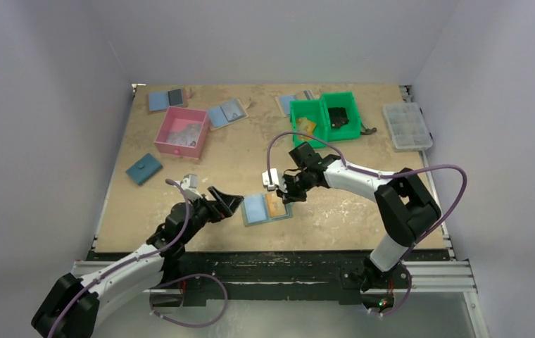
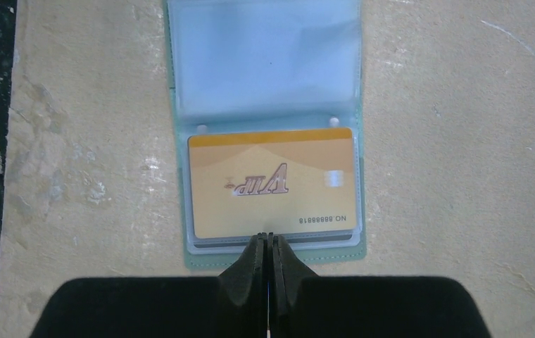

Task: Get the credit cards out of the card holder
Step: Remove the credit card from the card holder.

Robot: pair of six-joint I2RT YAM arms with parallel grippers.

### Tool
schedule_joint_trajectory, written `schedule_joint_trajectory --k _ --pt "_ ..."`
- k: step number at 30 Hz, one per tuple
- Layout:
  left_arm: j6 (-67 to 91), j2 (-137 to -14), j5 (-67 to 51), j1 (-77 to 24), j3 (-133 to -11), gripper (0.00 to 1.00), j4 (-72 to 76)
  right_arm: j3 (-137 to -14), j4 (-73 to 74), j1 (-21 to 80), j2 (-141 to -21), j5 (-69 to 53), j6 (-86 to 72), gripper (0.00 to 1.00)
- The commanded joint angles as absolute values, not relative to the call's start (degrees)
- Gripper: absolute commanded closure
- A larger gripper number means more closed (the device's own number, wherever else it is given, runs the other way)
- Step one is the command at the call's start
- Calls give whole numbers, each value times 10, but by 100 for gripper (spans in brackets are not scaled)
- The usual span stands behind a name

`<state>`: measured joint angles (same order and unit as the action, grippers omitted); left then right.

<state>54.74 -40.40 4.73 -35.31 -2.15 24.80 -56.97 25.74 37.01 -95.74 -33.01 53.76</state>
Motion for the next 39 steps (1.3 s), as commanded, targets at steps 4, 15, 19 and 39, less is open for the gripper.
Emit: schedule_joint_trajectory --k 4,15,19,39 --pt "594 -527 -93 -354 -53 17 431 -592 254 378 -978 -305 532 99" --pt "617 -754 -96 -410 -103 60 586 -650 286 378 -1030 -293 438 100" --pt "624 -792 -69 -417 -118 62 557 -656 290 378 -1038 -288 432 100" --pt "674 -905 -49 -420 -202 61 398 -668 305 378 -1060 -291 417 100"
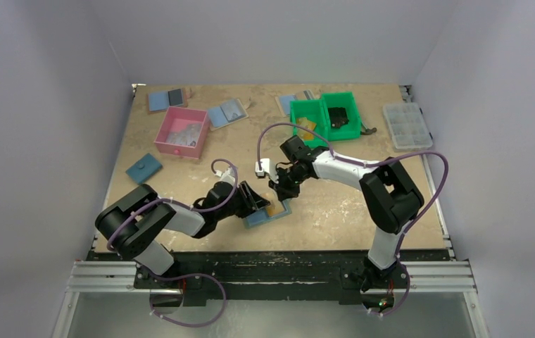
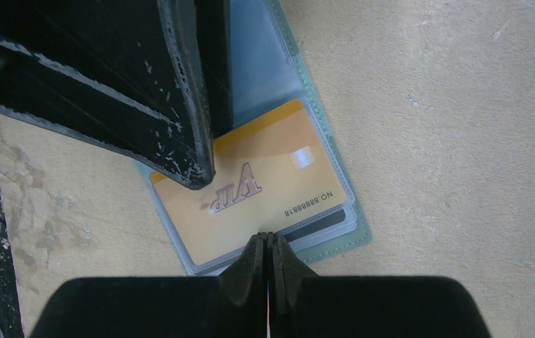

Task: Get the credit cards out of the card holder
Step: Remove the credit card from the card holder.

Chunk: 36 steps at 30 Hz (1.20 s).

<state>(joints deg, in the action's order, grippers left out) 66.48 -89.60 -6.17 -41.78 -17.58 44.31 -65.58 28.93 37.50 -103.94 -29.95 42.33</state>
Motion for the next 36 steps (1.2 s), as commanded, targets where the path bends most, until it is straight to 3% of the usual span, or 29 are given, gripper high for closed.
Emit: schedule_joint_trajectory --k 1,4,14,19,21,24,31,36 --pt "673 -905 -48 -420 -204 61 394 -670 306 378 -1061 -292 417 100" --pt "675 -911 -47 -420 -206 70 395 -670 309 378 -1062 -303 416 100" --pt "675 -932 -34 -420 -206 73 402 -678 327 379 -1075 -354 413 100" --pt "668 -932 -17 -420 -198 89 399 -684 337 379 -1081 -370 413 100" --pt "661 -934 -17 -420 -193 100 406 -686 340 379 -1082 -374 412 100" --pt "649 -936 -20 -420 -180 100 435 -693 344 377 -1082 -381 407 100" --pt "601 -910 -27 -419 -146 100 463 -700 338 339 -1065 -398 367 86" --pt "570 -896 -31 -419 -146 100 447 -700 334 328 -1067 -414 348 82"
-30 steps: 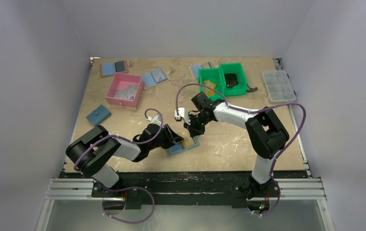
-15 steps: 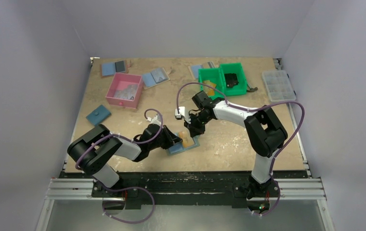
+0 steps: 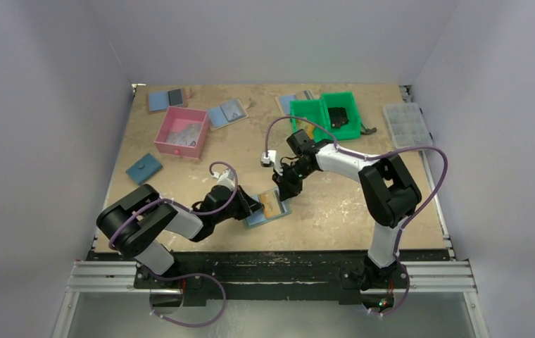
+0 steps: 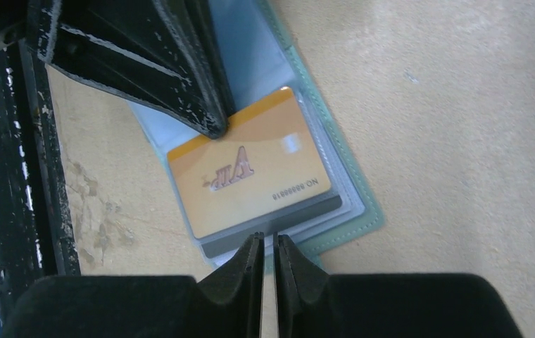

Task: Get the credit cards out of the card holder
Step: Remove the credit card from the card holder.

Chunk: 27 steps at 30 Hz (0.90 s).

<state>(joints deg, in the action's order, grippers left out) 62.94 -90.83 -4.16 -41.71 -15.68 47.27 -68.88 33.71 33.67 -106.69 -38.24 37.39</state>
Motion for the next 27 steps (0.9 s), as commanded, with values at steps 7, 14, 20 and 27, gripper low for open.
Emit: schedule_joint_trajectory --k 7,14,20,27 --pt "567 -891 -38 -415 -145 100 425 -699 324 327 -1073 -417 330 80" --pt "581 -874 -44 -406 -150 100 382 -693 301 328 -1078 -400 298 79" --pt "577 -838 -40 -403 -165 100 312 -693 287 329 -1081 -371 281 82" --pt "585 -842 -63 -400 -162 100 328 -699 308 333 -1061 -461 303 88"
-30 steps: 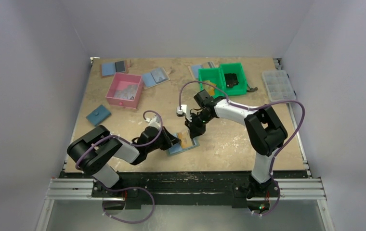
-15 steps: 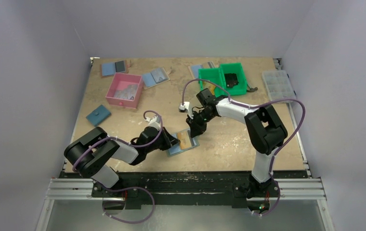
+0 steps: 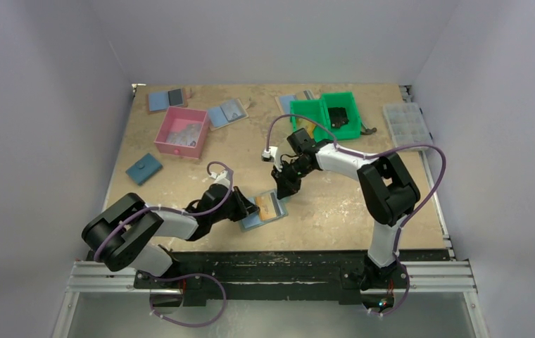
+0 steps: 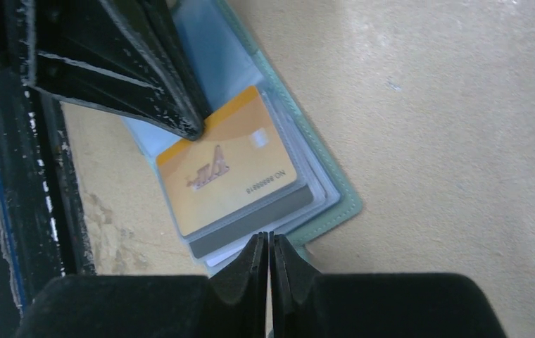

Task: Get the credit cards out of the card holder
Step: Remove the credit card from the card holder.

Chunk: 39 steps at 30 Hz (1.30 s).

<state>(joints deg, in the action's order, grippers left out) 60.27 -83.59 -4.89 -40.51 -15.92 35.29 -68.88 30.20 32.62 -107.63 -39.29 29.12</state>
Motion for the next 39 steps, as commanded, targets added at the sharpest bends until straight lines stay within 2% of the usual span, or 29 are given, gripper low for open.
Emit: schedule_joint_trajectory --k 1,4,10,23,39 --pt "588 -848 -69 -399 -161 100 338 -698 309 336 -1059 -475 305 89" --pt "601 -866 -85 -398 -156 100 375 -699 310 345 -1062 -502 299 91" --pt "616 -887 -96 -394 -149 100 409 -702 300 360 -1095 -445 272 94" --pt "585 -847 -65 -384 -150 100 324 -702 275 360 -1110 -315 237 95" --pt "572 -821 -74 -373 -145 100 298 -703 280 360 -1119 -318 238 94"
